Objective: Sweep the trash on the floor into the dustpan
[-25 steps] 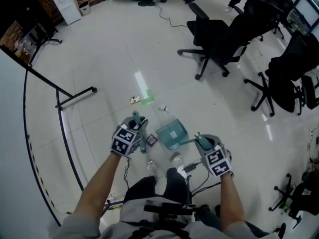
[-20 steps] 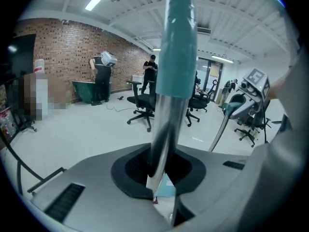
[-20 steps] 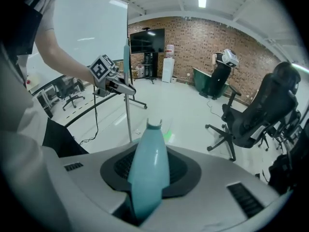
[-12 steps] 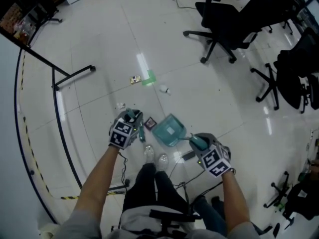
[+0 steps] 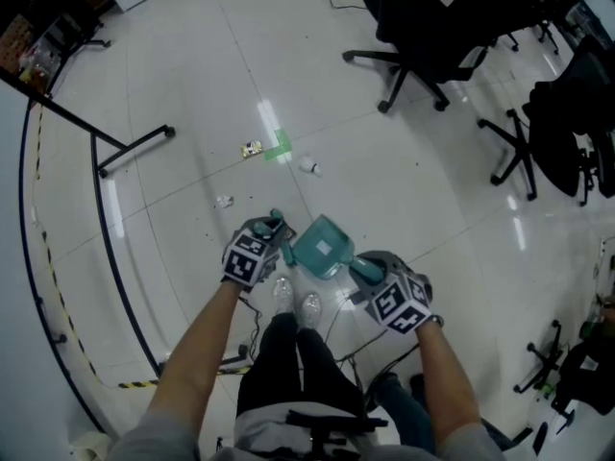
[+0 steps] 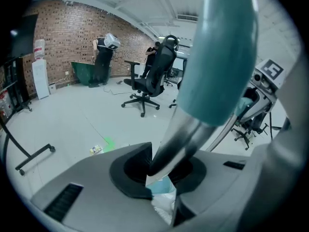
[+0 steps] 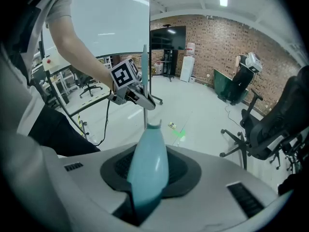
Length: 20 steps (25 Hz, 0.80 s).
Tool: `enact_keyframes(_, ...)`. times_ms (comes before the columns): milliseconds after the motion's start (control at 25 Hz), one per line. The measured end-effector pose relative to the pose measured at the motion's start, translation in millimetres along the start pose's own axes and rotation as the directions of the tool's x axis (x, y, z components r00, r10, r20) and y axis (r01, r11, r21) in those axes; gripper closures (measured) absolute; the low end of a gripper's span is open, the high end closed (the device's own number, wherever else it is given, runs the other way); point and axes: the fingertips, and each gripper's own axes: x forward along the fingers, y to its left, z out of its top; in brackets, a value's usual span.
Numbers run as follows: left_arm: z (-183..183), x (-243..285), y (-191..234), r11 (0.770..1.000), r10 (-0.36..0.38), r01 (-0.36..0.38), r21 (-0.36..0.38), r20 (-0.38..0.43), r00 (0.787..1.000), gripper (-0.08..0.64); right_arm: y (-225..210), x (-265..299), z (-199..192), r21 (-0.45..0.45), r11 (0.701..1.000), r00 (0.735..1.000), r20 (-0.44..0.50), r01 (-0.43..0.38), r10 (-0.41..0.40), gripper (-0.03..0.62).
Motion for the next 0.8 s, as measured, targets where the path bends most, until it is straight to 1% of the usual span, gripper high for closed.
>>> enact_keyframes(160,7,8,-29,0.998,-0.059,0.06,0.021,-0.01,0.998,0.5,-3,-2,-4,0.024,1.0,1.0,0.013,0.008,-0.009,0.488)
enact_keyframes(240,15,9,-44,0.995,-0.102,0.102,0.017,0.018,0.995,0.502,-4,-2,-8,0.042,0.999,1.0,0.009,0.012,-0.013,0.489)
enact_keyframes(360,27,8,-60,0.986,-0.169,0.169,-0.002,0.064,0.984,0.506,-2,-4,-13,0.049,0.999,1.0,0.008,0.015,-0.016,0.489)
enact_keyframes(480,38,3,-70,0.976,-0.211,0.215,-0.027,0.088,0.973,0.517,0,-4,-18,0.059,0.998,1.0,0.016,0.016,-0.017,0.489)
enact_keyframes(520,42,0,-72,0.975,-0.217,0.221,-0.032,0.096,0.972,0.518,1,-4,-20,0.066,0.998,1.0,0.015,0.018,-0.019,0.489)
enact_keyframes(600,47,-7,-73,0.976,-0.213,0.216,-0.02,0.102,0.972,0.522,2,-5,-23,0.075,0.997,1.0,0.011,0.018,-0.019,0.489)
enact_keyframes(720,49,-20,-70,0.982,-0.188,0.187,0.019,0.09,0.978,0.522,2,-6,-26,0.069,0.998,1.0,0.007,0.012,-0.012,0.489)
enact_keyframes(800,48,-28,-62,0.987,-0.16,0.157,0.04,0.084,0.984,0.522,2,-7,-28,0.07,0.998,1.0,0.007,0.008,-0.008,0.489)
